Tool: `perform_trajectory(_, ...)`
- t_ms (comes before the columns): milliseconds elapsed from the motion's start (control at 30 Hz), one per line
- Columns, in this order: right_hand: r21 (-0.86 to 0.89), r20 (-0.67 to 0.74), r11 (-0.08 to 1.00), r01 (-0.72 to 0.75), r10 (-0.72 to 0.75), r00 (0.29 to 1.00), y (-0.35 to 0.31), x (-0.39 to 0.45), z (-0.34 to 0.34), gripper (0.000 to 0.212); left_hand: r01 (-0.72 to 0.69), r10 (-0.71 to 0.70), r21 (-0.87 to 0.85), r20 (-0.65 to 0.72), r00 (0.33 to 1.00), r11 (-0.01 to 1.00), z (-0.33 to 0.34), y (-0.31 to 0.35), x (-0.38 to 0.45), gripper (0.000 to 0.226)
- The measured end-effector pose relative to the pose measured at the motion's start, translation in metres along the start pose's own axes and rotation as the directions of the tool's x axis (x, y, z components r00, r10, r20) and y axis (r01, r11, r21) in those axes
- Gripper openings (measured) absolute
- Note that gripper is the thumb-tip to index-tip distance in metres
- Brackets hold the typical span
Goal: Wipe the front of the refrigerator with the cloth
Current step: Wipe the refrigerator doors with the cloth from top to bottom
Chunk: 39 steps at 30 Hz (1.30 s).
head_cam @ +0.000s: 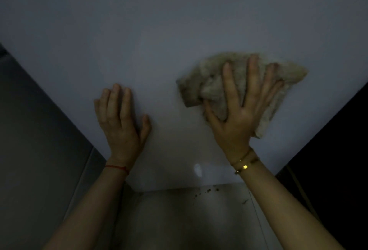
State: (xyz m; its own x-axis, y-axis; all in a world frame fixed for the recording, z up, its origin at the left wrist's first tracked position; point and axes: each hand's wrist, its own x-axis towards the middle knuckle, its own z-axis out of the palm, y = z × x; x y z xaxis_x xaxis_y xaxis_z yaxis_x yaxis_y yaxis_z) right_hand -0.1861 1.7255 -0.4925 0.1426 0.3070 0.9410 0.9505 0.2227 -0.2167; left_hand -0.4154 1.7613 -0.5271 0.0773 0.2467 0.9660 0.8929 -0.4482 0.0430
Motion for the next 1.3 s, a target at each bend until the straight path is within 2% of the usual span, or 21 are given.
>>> perform_trajectory(100, -0.037, 0.065, 0.975, 0.221, -0.218, 0.974, -0.025, -0.016, 0.016, 0.053, 0.029, -0.029, 0.015, 0.004, 1.0, 0.999, -0.005, -0.009, -0.005, 0.054)
perform_trajectory(167, -0.043, 0.144, 0.92, 0.388, -0.379, 0.914, -0.03, -0.044, 0.026, 0.05, 0.058, -0.058, 0.032, -0.015, 0.998, 0.998, -0.006, -0.015, -0.007, 0.053)
perform_trajectory(300, -0.081, 0.29, 0.827, 0.557, -0.515, 0.807, -0.002, -0.083, 0.023, 0.063, 0.044, -0.043, 0.062, -0.019, 0.999, 0.997, -0.004, -0.017, -0.008, 0.049)
perform_trajectory(367, -0.066, 0.325, 0.833, 0.55, -0.503, 0.801, 0.023, -0.083, 0.009, 0.055, 0.045, -0.044, 0.053, -0.018, 0.999, 0.998, -0.005, -0.016, -0.007, 0.049)
perform_trajectory(433, -0.064, 0.286, 0.905, 0.421, -0.388, 0.876, 0.039, -0.066, -0.004, 0.041, 0.045, -0.044, 0.045, -0.022, 0.999, 0.998, -0.008, -0.017, -0.006, 0.049)
perform_trajectory(500, -0.038, 0.185, 0.974, 0.225, -0.214, 0.959, 0.037, -0.037, -0.009, 0.048, 0.04, -0.039, 0.043, -0.026, 0.999, 0.998, -0.009, -0.019, -0.005, 0.05)
perform_trajectory(567, -0.007, 0.078, 0.995, 0.099, -0.098, 0.992, 0.017, -0.005, -0.007, 0.054, 0.045, -0.044, 0.046, -0.025, 0.999, 0.998, -0.009, -0.019, -0.003, 0.05)
perform_trajectory(633, -0.01, 0.021, 0.993, 0.116, -0.115, 0.993, -0.011, 0.015, 0.002, 0.055, 0.07, -0.068, 0.047, -0.03, 0.997, 0.996, -0.008, -0.017, -0.003, 0.052)
perform_trajectory(700, -0.027, 0.019, 0.976, 0.215, -0.214, 0.977, -0.035, 0.017, 0.01, 0.053, 0.101, -0.099, 0.044, -0.038, 0.994, 0.994, -0.007, -0.016, -0.002, 0.054)
perform_trajectory(833, -0.091, 0.143, 0.896, 0.434, -0.42, 0.896, -0.033, -0.012, 0.012, 0.059, 0.11, -0.108, 0.04, -0.047, 0.993, 0.993, -0.007, -0.017, -0.002, 0.057)
perform_trajectory(867, -0.088, 0.178, 0.892, 0.443, -0.423, 0.888, -0.024, -0.016, 0.007, 0.058, 0.112, -0.11, 0.042, -0.05, 0.993, 0.993, -0.007, -0.017, -0.002, 0.056)
perform_trajectory(933, -0.049, 0.205, 0.936, 0.347, -0.331, 0.921, -0.005, -0.017, -0.004, 0.054, 0.112, -0.11, 0.038, -0.055, 0.992, 0.993, -0.007, -0.016, -0.002, 0.054)
perform_trajectory(1000, 0.005, 0.179, 0.983, 0.186, -0.183, 0.967, 0.005, -0.005, -0.013, 0.056, 0.109, -0.107, 0.031, -0.063, 0.992, 0.994, -0.007, -0.016, -0.002, 0.054)
perform_trajectory(1067, 0.032, 0.107, 0.995, 0.099, -0.102, 0.989, 0.0, 0.017, -0.016, 0.057, 0.102, -0.101, 0.021, -0.067, 0.993, 0.995, -0.008, -0.016, -0.001, 0.054)
perform_trajectory(1200, 0.031, -0.009, 0.99, 0.136, -0.135, 0.991, -0.03, 0.053, -0.007, 0.057, 0.11, -0.11, 0.013, -0.035, 0.993, 0.994, -0.01, -0.014, -0.002, 0.056)
perform_trajectory(1300, 0.043, 0.044, 0.957, 0.287, -0.289, 0.956, -0.042, 0.041, -0.005, 0.044, 0.119, -0.119, 0.022, -0.01, 0.993, 0.993, -0.015, -0.013, 0.0, 0.06)
